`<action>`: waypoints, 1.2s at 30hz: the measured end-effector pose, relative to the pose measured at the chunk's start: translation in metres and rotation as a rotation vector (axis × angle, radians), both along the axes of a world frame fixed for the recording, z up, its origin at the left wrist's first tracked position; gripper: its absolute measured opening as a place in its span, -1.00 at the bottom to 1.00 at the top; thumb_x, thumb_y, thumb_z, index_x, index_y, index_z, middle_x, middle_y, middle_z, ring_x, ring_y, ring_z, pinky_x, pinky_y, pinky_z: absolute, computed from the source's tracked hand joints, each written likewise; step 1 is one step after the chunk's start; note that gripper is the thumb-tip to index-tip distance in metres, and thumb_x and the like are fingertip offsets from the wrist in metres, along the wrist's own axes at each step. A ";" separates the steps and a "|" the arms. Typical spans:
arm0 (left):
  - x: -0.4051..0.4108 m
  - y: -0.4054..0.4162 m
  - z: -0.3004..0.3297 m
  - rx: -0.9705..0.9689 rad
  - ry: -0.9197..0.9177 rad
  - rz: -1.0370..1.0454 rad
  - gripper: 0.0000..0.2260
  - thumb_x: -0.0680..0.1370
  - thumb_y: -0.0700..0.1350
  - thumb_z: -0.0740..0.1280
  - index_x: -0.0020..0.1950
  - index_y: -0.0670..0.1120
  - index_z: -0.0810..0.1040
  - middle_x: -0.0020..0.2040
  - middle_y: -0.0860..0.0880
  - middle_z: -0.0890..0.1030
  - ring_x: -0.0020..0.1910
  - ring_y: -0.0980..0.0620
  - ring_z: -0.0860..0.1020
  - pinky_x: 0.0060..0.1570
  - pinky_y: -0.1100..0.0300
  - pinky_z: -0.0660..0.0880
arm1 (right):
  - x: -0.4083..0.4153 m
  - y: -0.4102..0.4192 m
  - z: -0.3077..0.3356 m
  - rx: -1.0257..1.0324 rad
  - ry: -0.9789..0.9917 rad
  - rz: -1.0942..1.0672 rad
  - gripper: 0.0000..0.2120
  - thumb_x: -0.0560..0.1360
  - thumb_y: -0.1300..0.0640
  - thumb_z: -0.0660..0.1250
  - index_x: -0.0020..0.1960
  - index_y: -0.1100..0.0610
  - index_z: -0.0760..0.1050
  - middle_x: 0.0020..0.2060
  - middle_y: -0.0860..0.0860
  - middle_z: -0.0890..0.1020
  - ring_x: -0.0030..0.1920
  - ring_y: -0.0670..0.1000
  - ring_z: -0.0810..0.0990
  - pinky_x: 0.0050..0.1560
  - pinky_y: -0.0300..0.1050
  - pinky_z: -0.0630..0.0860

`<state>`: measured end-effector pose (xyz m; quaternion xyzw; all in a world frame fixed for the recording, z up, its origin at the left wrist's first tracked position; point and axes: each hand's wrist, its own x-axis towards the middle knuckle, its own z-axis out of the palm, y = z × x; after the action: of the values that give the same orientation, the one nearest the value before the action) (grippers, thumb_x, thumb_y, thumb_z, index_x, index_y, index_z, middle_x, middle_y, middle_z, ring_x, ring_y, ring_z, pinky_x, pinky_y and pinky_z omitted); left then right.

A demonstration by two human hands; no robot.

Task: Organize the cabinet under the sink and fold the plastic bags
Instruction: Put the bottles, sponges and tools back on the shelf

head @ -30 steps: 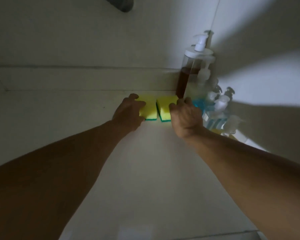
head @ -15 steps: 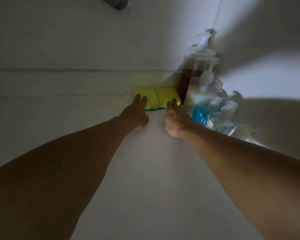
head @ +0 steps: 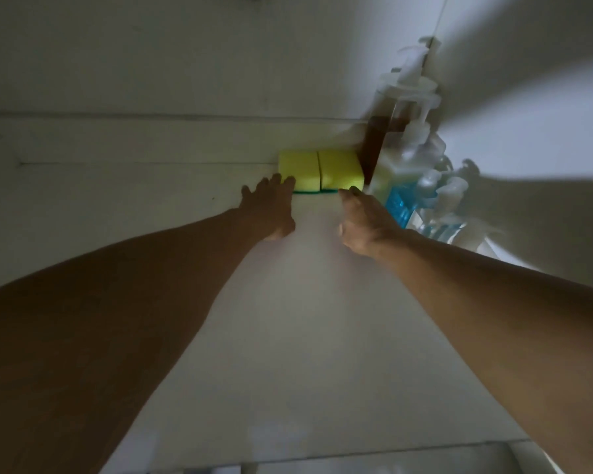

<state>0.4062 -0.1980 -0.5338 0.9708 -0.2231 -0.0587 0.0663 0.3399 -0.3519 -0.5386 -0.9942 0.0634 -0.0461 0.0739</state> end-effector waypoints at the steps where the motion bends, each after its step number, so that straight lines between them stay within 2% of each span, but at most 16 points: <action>1: -0.007 0.006 0.002 -0.031 0.000 -0.019 -0.34 0.54 -0.13 0.32 0.56 -0.07 0.06 0.55 -0.13 0.13 0.50 -0.14 0.15 0.48 -0.12 0.05 | -0.005 0.003 0.003 0.000 0.000 0.008 -0.53 0.53 0.29 0.31 0.41 0.23 0.31 0.29 0.18 0.47 0.28 0.19 0.49 0.21 -0.03 0.45; 4: -0.033 0.025 0.005 -0.154 0.001 -0.013 -0.42 0.53 -0.12 0.33 0.53 -0.05 0.22 0.50 -0.09 0.26 0.45 -0.10 0.26 0.43 0.02 0.23 | -0.023 0.013 0.017 0.034 0.030 0.008 -0.53 0.54 0.15 0.34 0.42 0.18 0.33 0.23 0.20 0.54 0.25 0.19 0.52 0.17 -0.06 0.47; 8: -0.069 0.056 0.011 -0.242 -0.025 0.030 -0.52 0.50 -0.12 0.33 0.43 -0.03 0.40 0.36 -0.08 0.44 0.32 -0.07 0.42 0.32 0.07 0.38 | -0.053 0.032 0.035 0.082 0.083 0.049 -0.47 0.53 0.04 0.36 0.44 0.13 0.32 0.26 0.17 0.52 0.25 0.18 0.52 0.17 -0.10 0.46; 17: -0.199 0.152 0.042 -0.314 -0.048 0.146 -0.72 0.54 -0.07 0.30 0.25 0.01 0.50 0.17 0.05 0.53 0.22 0.06 0.46 0.27 0.23 0.37 | -0.149 0.107 0.057 0.205 0.084 0.141 -0.49 0.52 0.03 0.37 0.43 0.10 0.36 0.32 0.09 0.50 0.29 0.11 0.50 0.26 -0.14 0.41; 19: -0.232 0.172 0.046 -0.353 -0.028 0.181 -0.79 0.51 -0.08 0.33 0.14 0.00 0.56 0.08 0.05 0.58 0.11 0.04 0.53 0.21 0.18 0.46 | -0.177 0.125 0.055 0.236 0.074 0.154 -0.53 0.51 0.06 0.37 0.38 0.10 0.41 0.28 0.07 0.54 0.26 0.09 0.51 0.25 -0.15 0.42; 22: -0.279 0.197 0.052 -0.340 -0.012 0.208 -0.88 0.48 -0.11 0.36 0.00 -0.02 0.59 -0.04 0.02 0.62 -0.05 0.01 0.57 0.02 0.15 0.54 | -0.220 0.150 0.048 0.282 0.081 0.151 -0.64 0.48 0.11 0.36 0.26 0.10 0.50 0.17 0.08 0.61 0.18 0.10 0.57 0.18 -0.15 0.48; 27: -0.348 0.231 0.028 -0.282 0.083 0.338 -0.94 0.43 -0.09 0.40 -0.13 0.03 0.56 -0.07 -0.03 0.62 -0.07 -0.04 0.60 -0.04 0.09 0.57 | -0.279 0.190 0.030 0.287 0.161 0.182 -0.82 0.44 0.11 0.36 0.03 0.10 0.55 0.03 0.07 0.64 0.10 0.12 0.59 0.05 -0.14 0.52; 32: -0.400 0.255 -0.026 -0.171 0.197 0.526 -0.79 0.46 -0.10 0.38 0.09 -0.04 0.59 0.05 -0.03 0.62 0.03 -0.02 0.59 -0.02 0.20 0.51 | -0.315 0.223 -0.008 0.253 0.317 0.225 -0.80 0.44 0.12 0.39 0.01 0.21 0.58 -0.05 0.10 0.63 0.01 0.08 0.62 -0.16 -0.22 0.43; 34: -0.412 0.262 -0.052 -0.129 0.254 0.568 -0.77 0.47 -0.15 0.36 0.12 -0.07 0.58 0.09 -0.04 0.61 0.06 -0.02 0.59 -0.11 0.28 0.48 | -0.323 0.234 -0.031 0.297 0.357 0.222 -0.85 0.46 0.14 0.38 -0.06 0.23 0.54 -0.03 0.14 0.62 -0.03 0.08 0.62 -0.19 -0.23 0.38; 36: -0.420 0.267 -0.078 -0.144 0.275 0.604 -0.75 0.48 -0.17 0.35 0.15 -0.11 0.57 0.13 -0.08 0.60 0.08 -0.03 0.59 -0.20 0.33 0.45 | -0.330 0.240 -0.053 0.361 0.399 0.198 -0.87 0.48 0.14 0.39 -0.10 0.20 0.51 -0.08 0.11 0.60 -0.16 0.00 0.58 -0.23 -0.27 0.37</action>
<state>-0.0135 0.0690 -0.6116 0.9688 0.0821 -0.1511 0.1784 0.0094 -0.1116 -0.5914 -0.9557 -0.0135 0.1698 0.2400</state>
